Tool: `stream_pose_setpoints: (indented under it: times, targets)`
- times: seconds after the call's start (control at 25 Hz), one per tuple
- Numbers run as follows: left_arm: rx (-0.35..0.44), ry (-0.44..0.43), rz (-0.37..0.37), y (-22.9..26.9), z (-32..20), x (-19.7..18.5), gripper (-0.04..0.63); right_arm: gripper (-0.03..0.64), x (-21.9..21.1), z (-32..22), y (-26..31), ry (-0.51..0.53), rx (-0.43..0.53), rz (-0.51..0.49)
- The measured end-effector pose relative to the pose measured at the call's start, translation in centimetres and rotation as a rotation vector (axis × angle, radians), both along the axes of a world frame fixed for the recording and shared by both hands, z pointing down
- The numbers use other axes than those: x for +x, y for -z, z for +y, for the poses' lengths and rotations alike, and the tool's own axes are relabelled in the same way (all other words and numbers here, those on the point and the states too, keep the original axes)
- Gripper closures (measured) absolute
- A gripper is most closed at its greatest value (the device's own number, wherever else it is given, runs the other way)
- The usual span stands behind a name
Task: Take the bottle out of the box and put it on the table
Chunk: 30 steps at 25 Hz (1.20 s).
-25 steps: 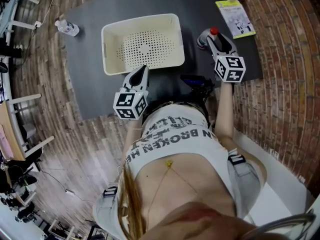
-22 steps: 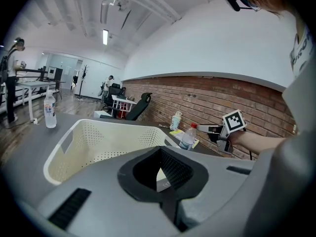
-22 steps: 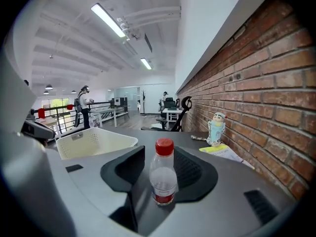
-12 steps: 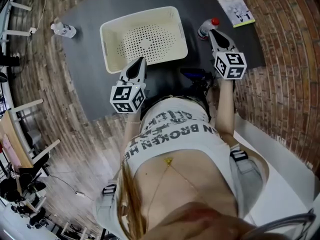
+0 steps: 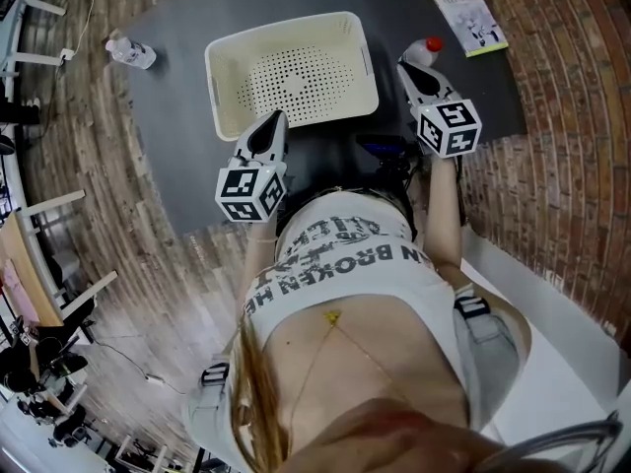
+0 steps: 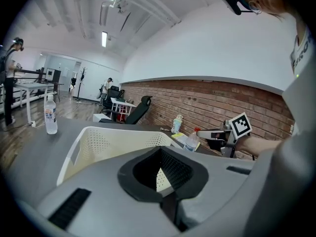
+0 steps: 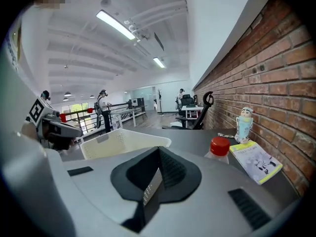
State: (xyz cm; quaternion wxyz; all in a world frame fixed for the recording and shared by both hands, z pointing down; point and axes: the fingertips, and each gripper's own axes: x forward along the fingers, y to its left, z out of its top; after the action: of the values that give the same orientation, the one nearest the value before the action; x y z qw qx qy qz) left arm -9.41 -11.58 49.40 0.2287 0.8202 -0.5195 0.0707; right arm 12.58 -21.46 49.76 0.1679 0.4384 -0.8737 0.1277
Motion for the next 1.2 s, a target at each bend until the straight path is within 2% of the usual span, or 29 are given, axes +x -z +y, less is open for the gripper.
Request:
stream_pose_setpoints:
  times: [0.6, 0.84, 1.0, 1.2]
  targets:
    - [0.028, -0.007, 0.008, 0.7, -0.7, 0.5, 0.591, 0.609, -6.0, 1.7, 0.7, 0.177, 0.013, -0.022]
    - [0.058, -0.023, 0.013, 1.6, -1.0, 1.0, 0.591, 0.609, -11.3, 4.5, 2.2, 0.302, 0.079, -0.068]
    - [0.094, -0.027, 0.020, 2.9, -1.1, 1.3, 0.591, 0.609, -14.5, 6.3, 3.8, 0.367, 0.128, -0.137]
    - [0.145, -0.015, 0.026, 4.9, -1.1, 1.1, 0.591, 0.609, -17.1, 7.4, 6.5, 0.408, 0.189, -0.201]
